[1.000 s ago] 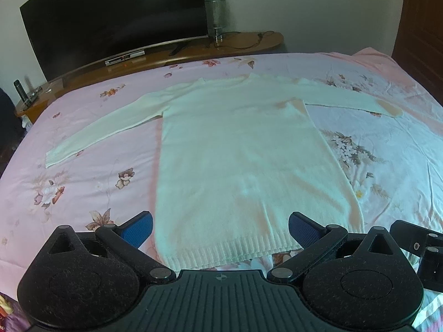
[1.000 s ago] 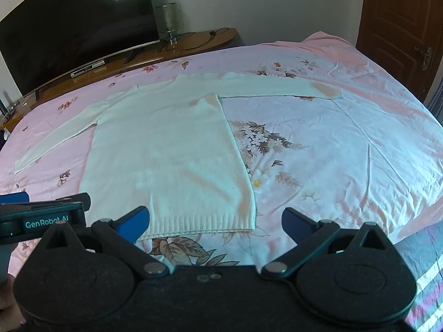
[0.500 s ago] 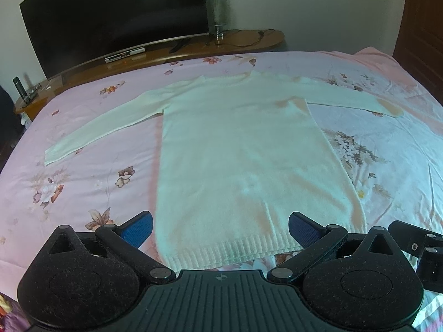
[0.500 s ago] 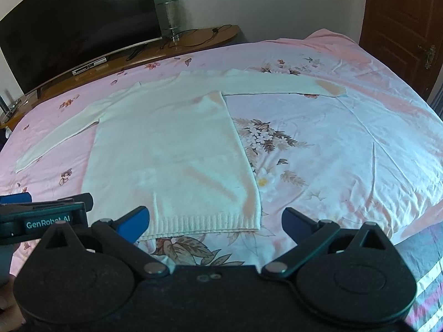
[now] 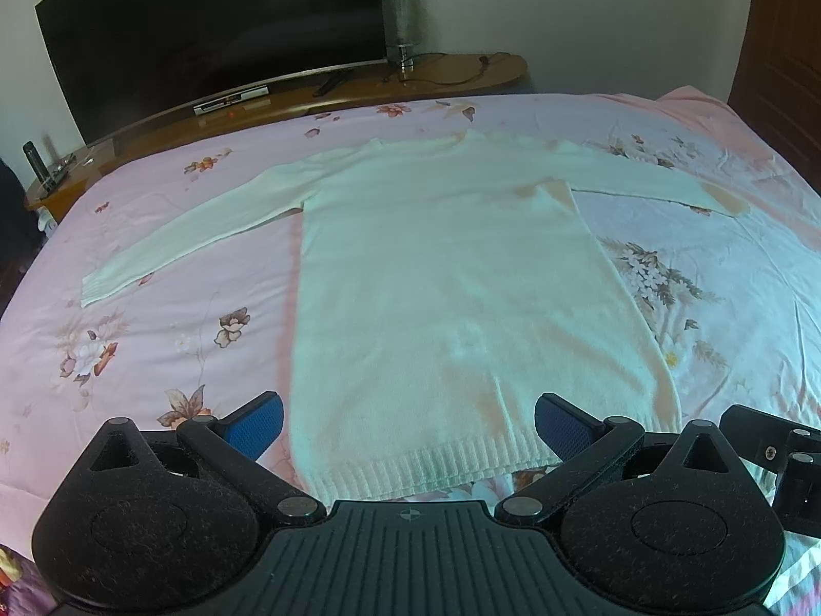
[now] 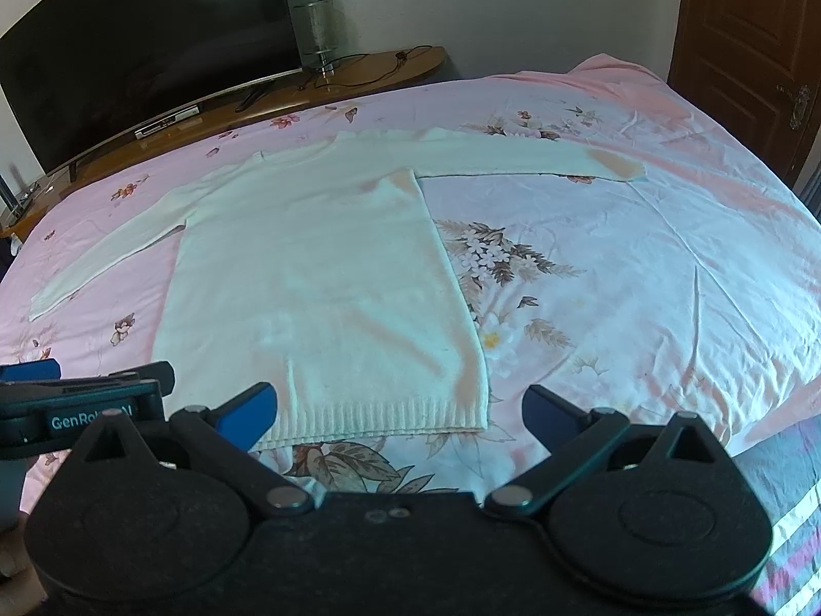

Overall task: Fold small clothes
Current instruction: 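Move both tools over the white sweater toward its sleeves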

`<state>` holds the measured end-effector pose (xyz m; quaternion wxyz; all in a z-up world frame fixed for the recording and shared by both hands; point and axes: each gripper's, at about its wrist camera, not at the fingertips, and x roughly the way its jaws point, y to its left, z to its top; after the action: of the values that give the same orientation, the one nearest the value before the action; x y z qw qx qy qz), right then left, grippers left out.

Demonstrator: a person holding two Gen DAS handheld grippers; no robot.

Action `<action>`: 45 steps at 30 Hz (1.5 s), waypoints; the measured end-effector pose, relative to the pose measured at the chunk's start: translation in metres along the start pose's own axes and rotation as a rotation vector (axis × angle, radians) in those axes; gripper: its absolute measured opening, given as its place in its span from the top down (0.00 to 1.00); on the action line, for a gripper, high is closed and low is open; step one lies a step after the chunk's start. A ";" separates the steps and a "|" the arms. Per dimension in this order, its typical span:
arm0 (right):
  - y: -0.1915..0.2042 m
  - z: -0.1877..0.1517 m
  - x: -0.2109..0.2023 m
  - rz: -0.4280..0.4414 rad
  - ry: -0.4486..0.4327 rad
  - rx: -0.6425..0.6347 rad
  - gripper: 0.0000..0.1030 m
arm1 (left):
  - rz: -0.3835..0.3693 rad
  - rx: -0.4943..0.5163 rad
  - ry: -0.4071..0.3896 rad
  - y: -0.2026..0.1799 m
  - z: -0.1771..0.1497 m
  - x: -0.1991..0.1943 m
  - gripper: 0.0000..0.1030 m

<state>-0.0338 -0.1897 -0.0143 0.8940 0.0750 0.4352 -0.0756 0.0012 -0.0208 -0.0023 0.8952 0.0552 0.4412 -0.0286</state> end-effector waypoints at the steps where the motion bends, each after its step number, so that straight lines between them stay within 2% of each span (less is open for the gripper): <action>1: 0.000 0.000 0.000 0.000 0.000 0.001 0.01 | 0.000 0.000 -0.001 0.000 0.000 0.000 0.00; 26: -0.001 0.001 0.002 -0.001 0.001 0.006 0.01 | -0.012 -0.001 0.015 -0.003 -0.001 0.005 0.00; 45: -0.007 0.013 0.011 0.001 -0.002 0.023 0.01 | -0.017 -0.014 0.041 -0.006 0.013 0.020 0.00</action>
<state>-0.0186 -0.1996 -0.0154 0.8936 0.0854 0.4332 -0.0804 0.0232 -0.0281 -0.0105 0.8861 0.0455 0.4602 -0.0320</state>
